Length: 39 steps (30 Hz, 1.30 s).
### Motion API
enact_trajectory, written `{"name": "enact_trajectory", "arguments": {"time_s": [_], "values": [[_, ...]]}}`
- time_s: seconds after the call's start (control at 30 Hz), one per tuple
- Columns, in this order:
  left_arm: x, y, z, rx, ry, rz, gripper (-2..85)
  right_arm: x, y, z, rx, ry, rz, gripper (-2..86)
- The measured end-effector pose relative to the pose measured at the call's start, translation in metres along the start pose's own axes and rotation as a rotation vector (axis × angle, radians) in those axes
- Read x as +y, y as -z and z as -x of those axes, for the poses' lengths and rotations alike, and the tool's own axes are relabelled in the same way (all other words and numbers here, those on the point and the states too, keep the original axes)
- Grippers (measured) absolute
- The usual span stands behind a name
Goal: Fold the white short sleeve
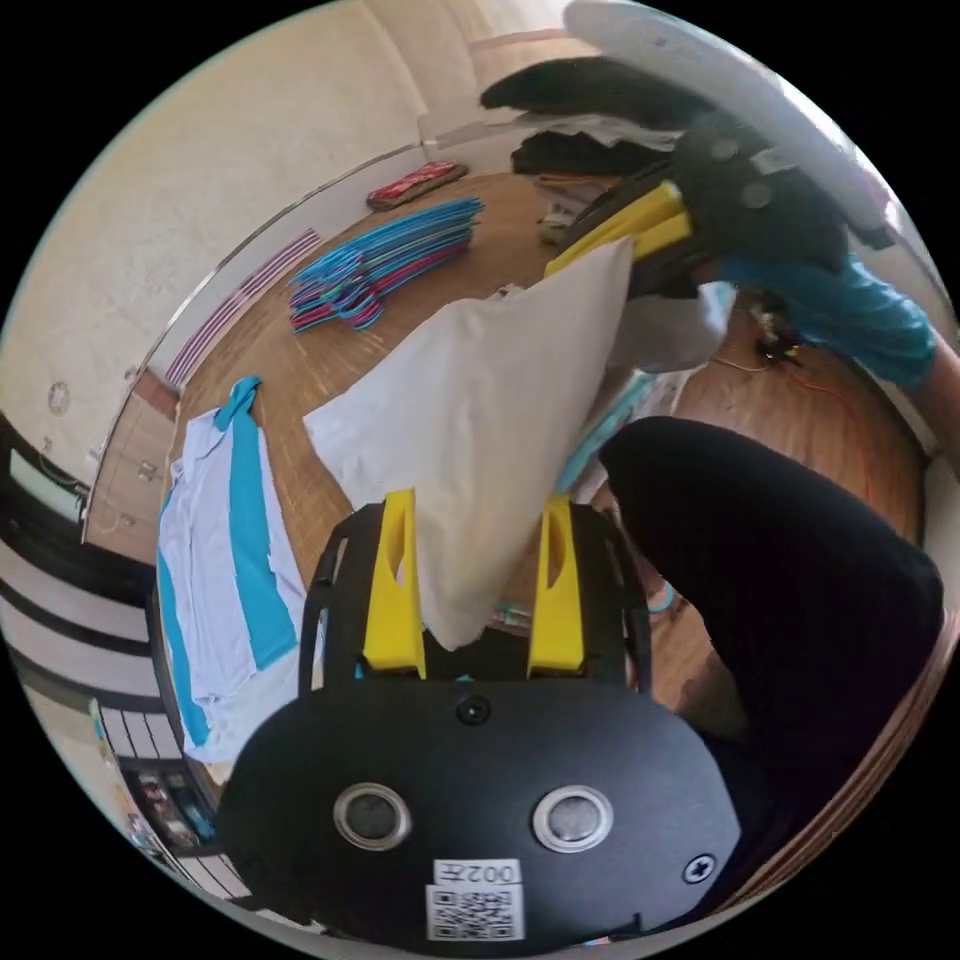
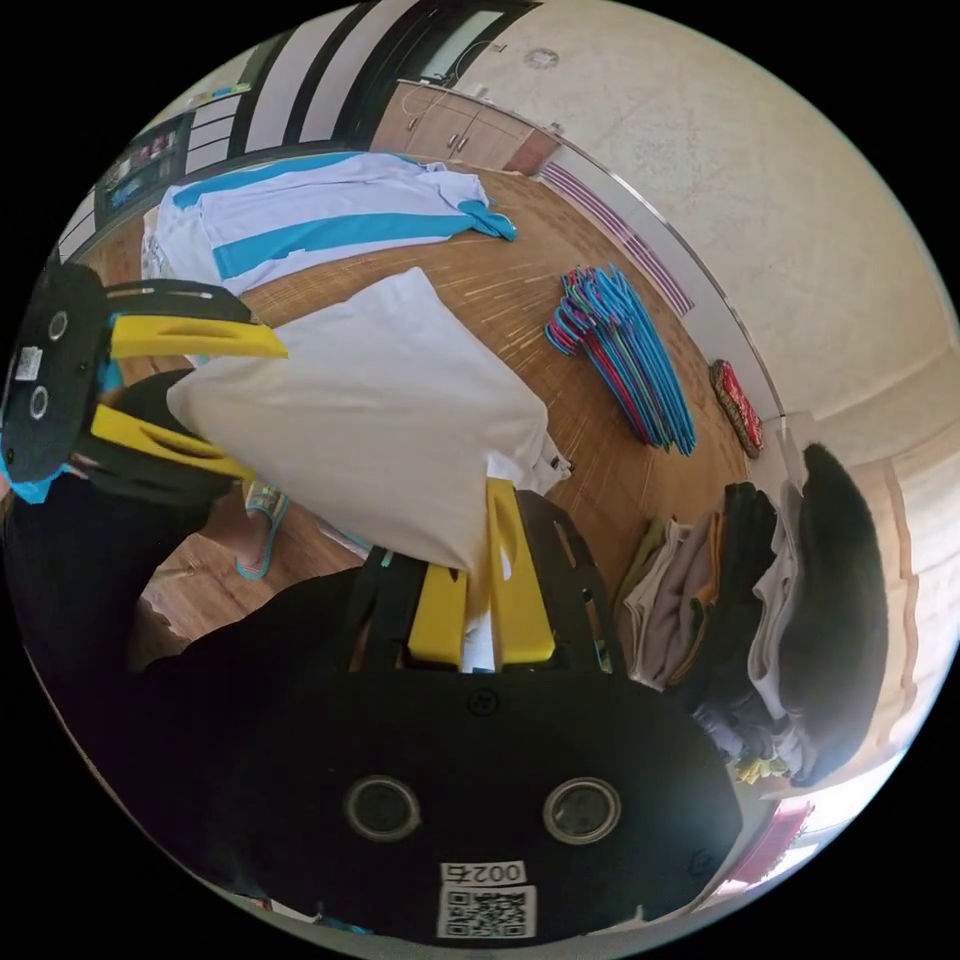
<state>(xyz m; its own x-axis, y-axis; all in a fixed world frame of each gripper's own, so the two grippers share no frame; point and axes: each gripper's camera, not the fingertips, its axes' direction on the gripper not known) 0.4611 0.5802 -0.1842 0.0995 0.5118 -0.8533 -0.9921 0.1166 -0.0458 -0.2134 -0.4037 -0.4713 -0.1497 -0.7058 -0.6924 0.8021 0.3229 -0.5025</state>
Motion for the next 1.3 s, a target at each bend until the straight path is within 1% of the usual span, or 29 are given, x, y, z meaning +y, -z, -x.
{"name": "enact_trajectory", "arguments": {"time_s": [0.13, 0.33, 0.53, 0.7, 0.83, 1.0, 1.13, 1.3], "values": [[-0.006, 0.003, -0.002, -0.071, 0.046, 0.033, 10.2, -0.002, 0.012, -0.016, -0.008, -0.006, -0.016, 1.1], [-0.017, 0.027, -0.012, -0.18, 0.007, 0.076, 2.9, 0.011, 0.005, -0.018, 0.027, -0.008, 0.022, 5.7], [-0.034, 0.061, -0.013, -0.173, -0.057, 0.09, 0.0, 0.026, 0.01, -0.018, 0.029, 0.02, 0.013, 5.5], [-0.059, 0.101, 0.005, -0.074, -0.113, 0.082, -0.5, 0.022, 0.038, -0.04, -0.002, 0.098, 0.012, 3.4], [-0.094, 0.138, 0.032, -0.019, -0.164, 0.057, -0.7, -0.001, 0.081, -0.097, -0.035, 0.131, -0.012, 2.1], [-0.17, 0.203, 0.09, 0.05, -0.213, 0.034, -0.8, -0.046, 0.135, -0.183, -0.088, 0.157, -0.018, 1.1], [-0.219, 0.257, 0.126, 0.056, -0.227, 0.007, -0.9, -0.086, 0.196, -0.258, -0.072, 0.163, -0.047, 0.6], [-0.29, 0.358, 0.163, 0.05, -0.218, -0.073, -0.8, -0.116, 0.284, -0.346, -0.015, 0.125, -0.1, 0.4]]}}
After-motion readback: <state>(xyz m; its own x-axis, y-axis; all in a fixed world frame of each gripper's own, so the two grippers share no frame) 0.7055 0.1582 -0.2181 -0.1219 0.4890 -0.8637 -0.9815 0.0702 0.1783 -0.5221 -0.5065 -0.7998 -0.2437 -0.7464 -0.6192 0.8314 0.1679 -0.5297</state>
